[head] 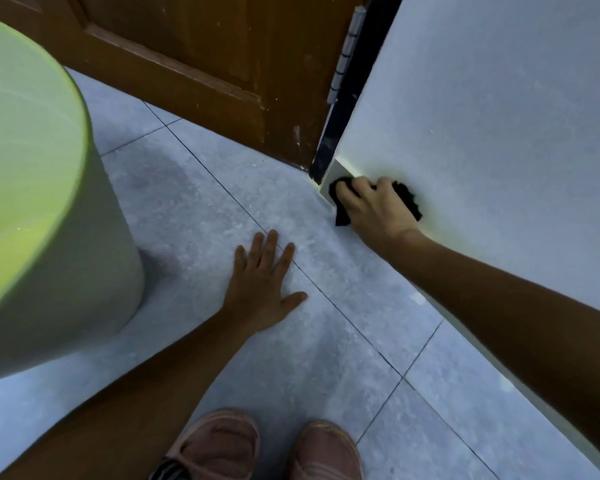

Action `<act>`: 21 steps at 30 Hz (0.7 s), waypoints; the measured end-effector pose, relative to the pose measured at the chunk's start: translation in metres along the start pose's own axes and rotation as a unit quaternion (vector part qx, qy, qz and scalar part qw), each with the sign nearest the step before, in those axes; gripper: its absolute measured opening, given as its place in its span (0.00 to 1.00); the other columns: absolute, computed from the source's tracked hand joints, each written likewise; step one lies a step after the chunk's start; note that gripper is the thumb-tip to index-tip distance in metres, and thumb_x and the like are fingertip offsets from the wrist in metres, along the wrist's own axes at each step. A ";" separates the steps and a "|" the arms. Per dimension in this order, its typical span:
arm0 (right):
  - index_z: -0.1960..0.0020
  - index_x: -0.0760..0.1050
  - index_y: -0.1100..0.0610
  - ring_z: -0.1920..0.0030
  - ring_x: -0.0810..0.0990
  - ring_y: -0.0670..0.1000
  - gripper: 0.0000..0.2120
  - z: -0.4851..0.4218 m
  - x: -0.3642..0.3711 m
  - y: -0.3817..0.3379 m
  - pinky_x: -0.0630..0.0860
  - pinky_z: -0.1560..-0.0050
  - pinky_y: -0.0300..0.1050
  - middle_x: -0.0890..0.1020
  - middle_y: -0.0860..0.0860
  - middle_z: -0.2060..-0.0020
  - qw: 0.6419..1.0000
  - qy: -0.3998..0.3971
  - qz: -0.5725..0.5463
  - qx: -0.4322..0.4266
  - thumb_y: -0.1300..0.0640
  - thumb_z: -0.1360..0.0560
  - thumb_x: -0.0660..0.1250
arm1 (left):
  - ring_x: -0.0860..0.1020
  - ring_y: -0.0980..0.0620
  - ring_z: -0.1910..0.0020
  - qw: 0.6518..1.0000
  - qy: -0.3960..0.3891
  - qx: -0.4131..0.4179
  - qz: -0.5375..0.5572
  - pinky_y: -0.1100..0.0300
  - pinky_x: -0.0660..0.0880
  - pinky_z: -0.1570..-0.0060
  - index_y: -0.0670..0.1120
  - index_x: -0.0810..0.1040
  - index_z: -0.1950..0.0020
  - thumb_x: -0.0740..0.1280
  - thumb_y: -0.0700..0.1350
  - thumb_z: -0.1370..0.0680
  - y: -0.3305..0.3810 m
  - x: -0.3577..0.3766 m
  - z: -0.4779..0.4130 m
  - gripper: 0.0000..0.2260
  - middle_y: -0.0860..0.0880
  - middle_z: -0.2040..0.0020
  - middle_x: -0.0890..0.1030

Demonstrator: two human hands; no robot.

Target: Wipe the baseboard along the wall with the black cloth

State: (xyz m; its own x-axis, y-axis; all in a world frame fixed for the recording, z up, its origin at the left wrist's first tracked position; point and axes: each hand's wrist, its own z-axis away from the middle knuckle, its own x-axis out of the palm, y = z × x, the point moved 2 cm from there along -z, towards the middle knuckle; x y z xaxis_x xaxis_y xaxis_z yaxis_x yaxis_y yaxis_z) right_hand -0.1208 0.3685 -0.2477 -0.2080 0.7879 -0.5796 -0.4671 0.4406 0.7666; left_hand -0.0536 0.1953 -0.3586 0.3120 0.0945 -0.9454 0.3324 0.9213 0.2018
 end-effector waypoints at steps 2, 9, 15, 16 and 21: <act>0.34 0.73 0.57 0.39 0.68 0.57 0.18 0.025 0.018 -0.008 0.71 0.55 0.48 0.62 0.55 0.30 1.000 -0.013 -0.002 -0.016 0.57 0.23 0.59 | 0.37 0.40 0.24 1.000 0.002 0.001 -0.005 0.42 0.39 0.28 0.51 0.37 0.23 0.42 0.71 0.30 0.000 0.001 0.000 0.41 0.41 0.22 0.36; 0.50 0.82 0.55 0.54 0.74 0.53 0.18 0.130 0.055 -0.023 0.61 0.73 0.42 0.73 0.51 0.41 0.991 -0.135 -0.007 0.001 0.67 0.30 0.57 | 0.41 0.42 0.23 1.000 0.021 0.007 0.013 0.44 0.39 0.28 0.50 0.41 0.22 0.38 0.70 0.31 0.007 0.004 0.002 0.42 0.42 0.22 0.40; 0.51 0.82 0.54 0.57 0.75 0.51 0.24 0.079 0.033 -0.007 0.58 0.76 0.39 0.68 0.53 0.47 0.994 -0.038 -0.050 0.092 0.67 0.31 0.50 | 0.41 0.44 0.23 0.993 0.006 0.120 0.022 0.44 0.38 0.28 0.50 0.43 0.22 0.41 0.67 0.28 0.065 0.011 0.014 0.37 0.45 0.21 0.41; 0.49 0.81 0.54 0.55 0.75 0.51 0.27 0.074 0.034 -0.010 0.59 0.75 0.40 0.70 0.52 0.44 0.996 -0.035 -0.040 0.079 0.68 0.32 0.47 | 0.39 0.44 0.23 0.990 -0.009 0.140 0.015 0.44 0.37 0.28 0.50 0.42 0.22 0.42 0.66 0.26 0.076 0.014 0.016 0.36 0.45 0.21 0.39; 0.50 0.82 0.51 0.55 0.75 0.51 0.32 0.111 0.062 -0.033 0.58 0.73 0.42 0.75 0.49 0.42 0.997 -0.052 -0.029 0.052 0.70 0.31 0.43 | 0.33 0.44 0.25 0.988 -0.071 0.139 -0.013 0.39 0.37 0.28 0.54 0.36 0.24 0.48 0.68 0.24 0.101 0.027 0.019 0.36 0.46 0.23 0.32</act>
State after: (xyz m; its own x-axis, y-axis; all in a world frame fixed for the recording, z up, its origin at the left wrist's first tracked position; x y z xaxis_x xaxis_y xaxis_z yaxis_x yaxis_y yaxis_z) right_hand -0.0229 0.4502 -0.2785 -0.0907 0.7975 -0.5965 -0.3832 0.5249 0.7600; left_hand 0.0054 0.2840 -0.3586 0.4160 0.0007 -0.9093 0.5670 0.7816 0.2600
